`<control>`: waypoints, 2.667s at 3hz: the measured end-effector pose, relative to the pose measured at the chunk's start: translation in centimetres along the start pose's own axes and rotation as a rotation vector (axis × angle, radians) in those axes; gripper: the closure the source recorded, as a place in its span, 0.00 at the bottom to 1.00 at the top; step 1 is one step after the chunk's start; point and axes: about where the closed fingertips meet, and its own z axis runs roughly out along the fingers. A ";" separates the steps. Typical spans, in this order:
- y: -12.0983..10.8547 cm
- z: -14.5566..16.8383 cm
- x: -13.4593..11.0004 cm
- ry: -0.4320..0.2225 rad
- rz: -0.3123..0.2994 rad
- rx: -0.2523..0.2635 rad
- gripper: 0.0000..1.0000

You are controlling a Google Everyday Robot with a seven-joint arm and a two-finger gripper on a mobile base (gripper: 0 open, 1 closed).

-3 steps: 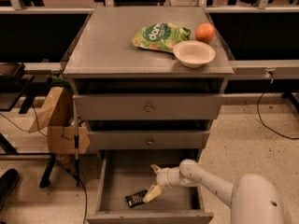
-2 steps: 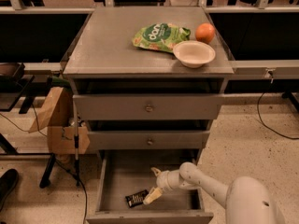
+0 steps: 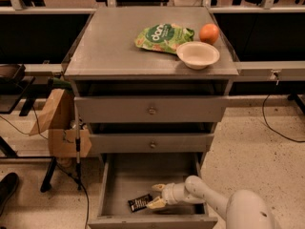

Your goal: Pick rxbar chocolate from bottom drawer and place on counter

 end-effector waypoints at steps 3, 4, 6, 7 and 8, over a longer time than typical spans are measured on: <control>2.7 4.3 -2.2 -0.045 -0.123 -0.067 0.17; 3.0 6.2 -2.5 -0.042 -0.160 -0.098 0.18; 2.2 7.8 -0.9 -0.001 -0.174 -0.089 0.29; 2.2 7.6 -1.0 0.003 -0.174 -0.087 0.43; 1.7 6.8 0.1 0.047 -0.172 -0.070 0.64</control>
Offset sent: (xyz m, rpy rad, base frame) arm -0.0143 0.0516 0.0097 0.0453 -0.1142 0.1127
